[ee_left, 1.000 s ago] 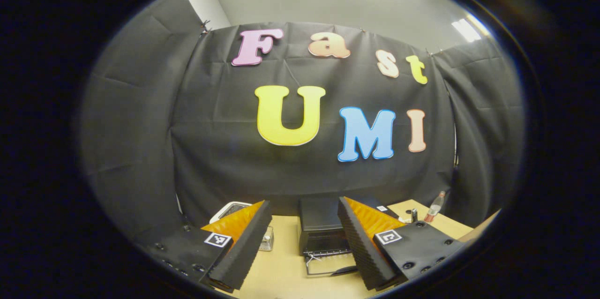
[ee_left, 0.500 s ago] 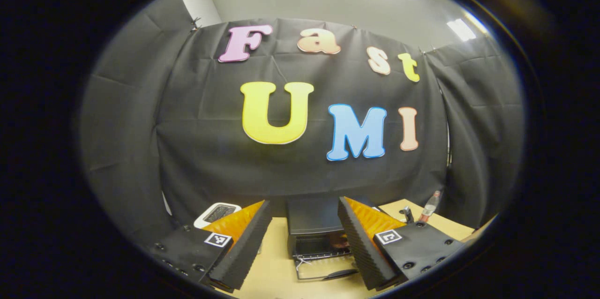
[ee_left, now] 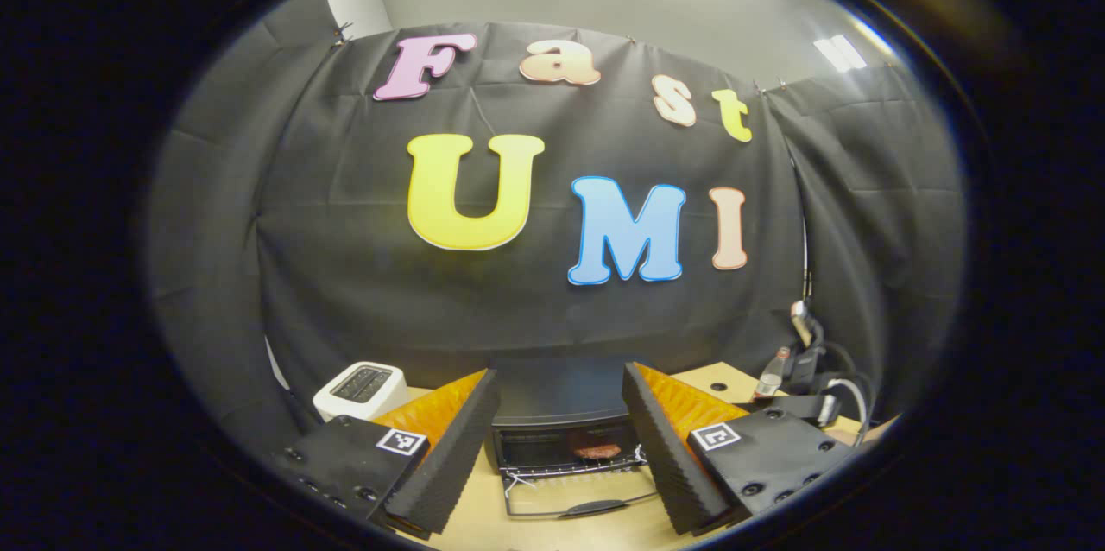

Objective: Open the electric oven with the left hand, put the food in, and close the electric oven.

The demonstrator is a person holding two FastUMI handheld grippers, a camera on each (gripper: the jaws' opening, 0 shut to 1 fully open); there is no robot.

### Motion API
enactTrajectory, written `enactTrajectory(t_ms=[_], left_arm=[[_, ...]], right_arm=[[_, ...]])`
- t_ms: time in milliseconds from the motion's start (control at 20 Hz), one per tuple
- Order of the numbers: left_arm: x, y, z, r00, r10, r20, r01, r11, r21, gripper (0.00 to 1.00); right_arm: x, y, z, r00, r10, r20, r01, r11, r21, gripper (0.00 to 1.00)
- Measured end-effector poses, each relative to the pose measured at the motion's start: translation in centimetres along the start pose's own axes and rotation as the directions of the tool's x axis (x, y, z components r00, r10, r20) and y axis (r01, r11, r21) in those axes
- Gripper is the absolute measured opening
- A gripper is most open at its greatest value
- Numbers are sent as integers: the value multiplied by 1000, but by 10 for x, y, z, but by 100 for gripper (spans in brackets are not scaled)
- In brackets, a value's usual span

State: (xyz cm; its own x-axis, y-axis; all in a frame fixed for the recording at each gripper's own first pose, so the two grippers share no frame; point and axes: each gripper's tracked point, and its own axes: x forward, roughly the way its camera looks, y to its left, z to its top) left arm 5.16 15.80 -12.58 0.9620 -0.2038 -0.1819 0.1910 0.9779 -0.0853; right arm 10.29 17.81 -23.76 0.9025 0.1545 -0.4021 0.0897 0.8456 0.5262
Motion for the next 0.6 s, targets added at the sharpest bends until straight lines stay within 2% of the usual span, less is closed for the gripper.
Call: enactTrajectory(t_ms=[150, 250, 300, 450, 500, 600], left_arm=[[6, -10, 3, 1000, 8, 17, -8, 1000, 12, 100], [9, -17, 8, 999, 11, 50, -13, 1000, 24, 100], [10, -20, 11, 998, 14, 58, -16, 999, 34, 100], [13, -33, 13, 998, 9, 68, -13, 999, 53, 91], [14, -39, 13, 998, -1, 67, -3, 998, 55, 100], [16, -47, 13, 998, -3, 65, -1, 998, 62, 100]], right_arm=[[-53, 3, 54, 988, -27, 150, 60, 974, -220, 84], [-86, 12, 90, 966, -23, 257, 105, 945, -309, 84], [-103, 21, 105, 950, -5, 311, 116, 934, -339, 84], [-139, 31, 146, 906, 36, 422, 144, 911, -387, 84], [-139, 38, 153, 896, 52, 441, 144, 905, -400, 84], [-144, 46, 162, 888, 74, 455, 137, 900, -414, 84]])
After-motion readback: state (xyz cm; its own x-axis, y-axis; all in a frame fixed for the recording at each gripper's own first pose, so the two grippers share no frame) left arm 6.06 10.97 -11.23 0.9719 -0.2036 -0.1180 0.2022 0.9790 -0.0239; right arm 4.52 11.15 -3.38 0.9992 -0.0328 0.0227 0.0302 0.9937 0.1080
